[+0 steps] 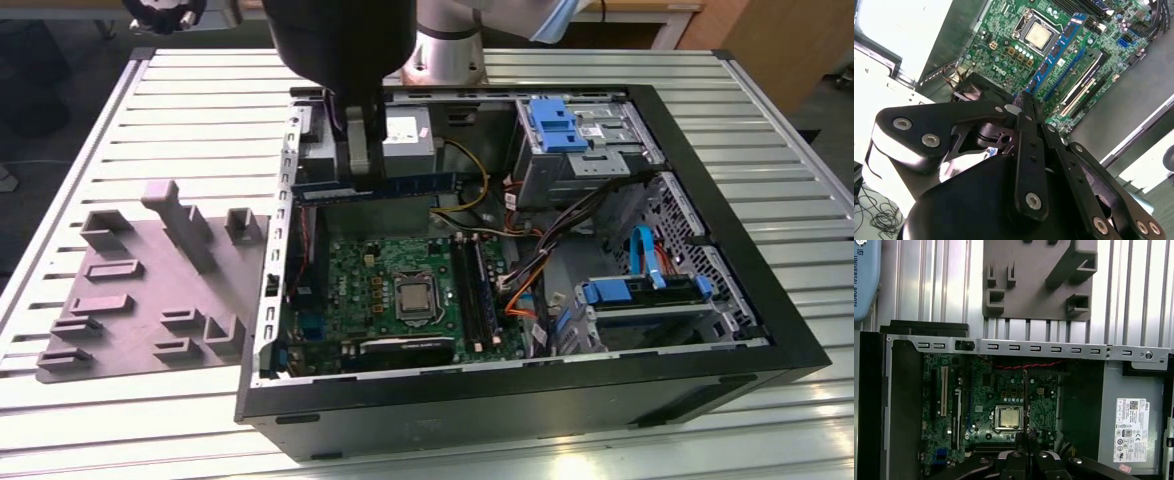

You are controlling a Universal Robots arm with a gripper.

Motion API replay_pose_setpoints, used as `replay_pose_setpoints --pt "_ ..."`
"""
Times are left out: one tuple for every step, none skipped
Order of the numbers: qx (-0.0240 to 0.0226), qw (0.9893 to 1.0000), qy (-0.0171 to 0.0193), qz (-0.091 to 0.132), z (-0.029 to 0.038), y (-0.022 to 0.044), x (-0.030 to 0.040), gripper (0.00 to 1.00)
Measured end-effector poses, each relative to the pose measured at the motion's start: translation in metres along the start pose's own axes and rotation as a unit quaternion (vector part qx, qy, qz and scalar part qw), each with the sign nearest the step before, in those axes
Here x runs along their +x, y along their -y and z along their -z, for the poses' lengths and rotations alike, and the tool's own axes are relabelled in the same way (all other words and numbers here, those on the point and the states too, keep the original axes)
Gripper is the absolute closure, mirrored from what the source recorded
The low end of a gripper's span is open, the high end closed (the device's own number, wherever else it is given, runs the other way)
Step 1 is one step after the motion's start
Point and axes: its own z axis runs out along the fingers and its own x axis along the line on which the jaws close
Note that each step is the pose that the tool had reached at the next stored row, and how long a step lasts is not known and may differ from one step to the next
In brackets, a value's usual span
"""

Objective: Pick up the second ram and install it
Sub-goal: 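Pick up the second ram and move it above second insertion slot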

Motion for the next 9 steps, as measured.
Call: replay_pose_setpoints --pt "-0.0002 1.0 0.0 0.0 -0.0004 0.0012 0.0001 0.88" --pt "-0.0005 1.0 0.0 0.0 -0.0006 0.0025 0.0001 0.88" --pt "-0.0007 1.0 0.0001 0.0 -0.0009 0.0037 0.0002 0.88" --pt "-0.0008 1.0 0.0001 0.0 -0.0011 0.0047 0.0003 0.88" --pt "-0.0009 1.0 0.0001 0.0 -0.0013 0.0056 0.0003 0.88" --pt "-0.0011 1.0 0.0001 0.0 -0.0014 0.0066 0.0004 0.88" --pt "-0.0012 1.0 0.0001 0.0 -0.0017 0.0076 0.0004 0.88" --pt "-0.0014 1.0 0.0001 0.0 -0.002 0.0086 0.0005 0.88" --pt "-0.0015 1.0 0.0001 0.0 -0.0024 0.0095 0.0006 0.88"
